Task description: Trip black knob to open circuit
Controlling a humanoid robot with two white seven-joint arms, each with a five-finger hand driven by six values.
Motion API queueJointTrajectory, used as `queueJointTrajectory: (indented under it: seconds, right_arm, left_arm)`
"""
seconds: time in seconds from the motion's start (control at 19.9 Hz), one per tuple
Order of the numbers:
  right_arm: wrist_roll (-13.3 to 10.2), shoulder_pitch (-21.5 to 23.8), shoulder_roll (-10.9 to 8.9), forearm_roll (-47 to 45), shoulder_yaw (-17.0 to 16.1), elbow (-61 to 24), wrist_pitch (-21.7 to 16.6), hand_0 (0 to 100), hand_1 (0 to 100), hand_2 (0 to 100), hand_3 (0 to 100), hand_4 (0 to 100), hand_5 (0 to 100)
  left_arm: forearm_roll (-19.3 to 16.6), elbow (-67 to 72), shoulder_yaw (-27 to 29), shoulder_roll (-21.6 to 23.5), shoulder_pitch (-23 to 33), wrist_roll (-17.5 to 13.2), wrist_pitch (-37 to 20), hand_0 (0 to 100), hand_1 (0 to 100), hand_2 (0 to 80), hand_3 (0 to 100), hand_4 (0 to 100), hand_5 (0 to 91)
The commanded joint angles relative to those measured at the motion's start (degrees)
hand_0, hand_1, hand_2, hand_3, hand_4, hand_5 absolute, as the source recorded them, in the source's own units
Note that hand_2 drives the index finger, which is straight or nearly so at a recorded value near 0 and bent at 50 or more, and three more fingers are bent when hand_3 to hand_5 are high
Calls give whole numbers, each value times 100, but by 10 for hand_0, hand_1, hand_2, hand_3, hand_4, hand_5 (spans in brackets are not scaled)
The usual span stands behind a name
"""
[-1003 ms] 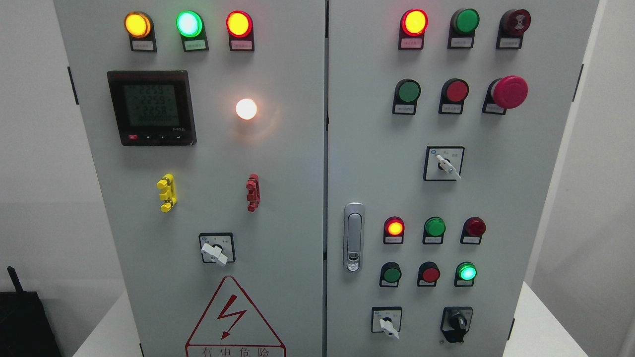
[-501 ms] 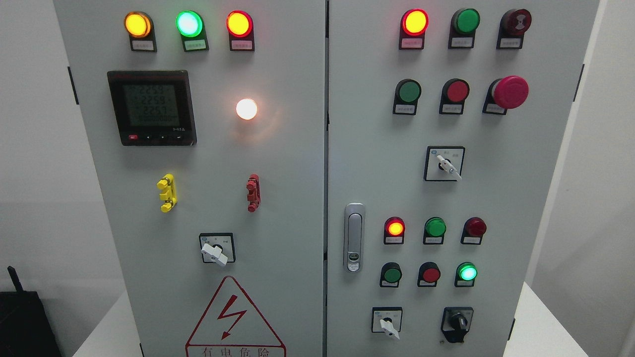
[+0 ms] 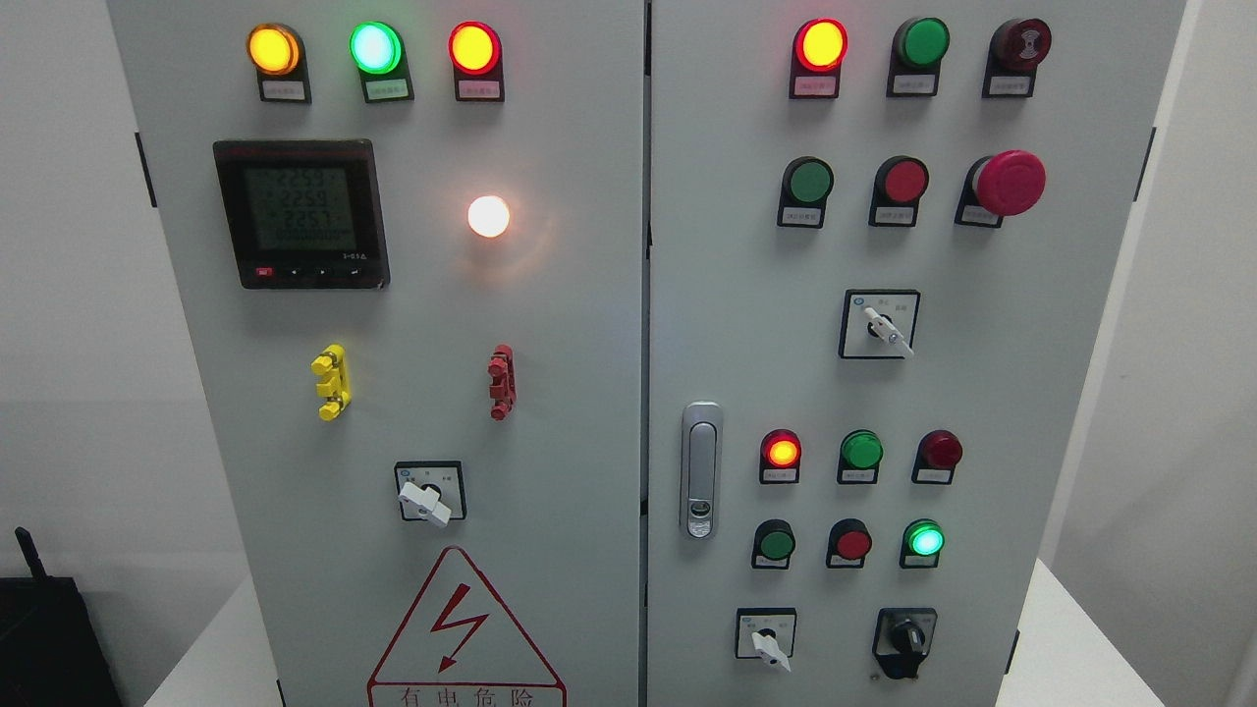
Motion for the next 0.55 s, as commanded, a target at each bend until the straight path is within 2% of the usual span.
queueJointTrajectory:
  seconds: [0.0,0.5]
  right_arm:
    - [48,-3,54,5,-17,-156,-79,32,0,0,72,0,0]
    - [48,-3,80,5,9,-147,-96,25,0,0,63,0,0]
  left_arm:
    - [14,6,5,-5,-2,2,7,120,389,0,0,0,0]
    - [14,6,5,-5,-2,2,7,120,389,0,0,0,0]
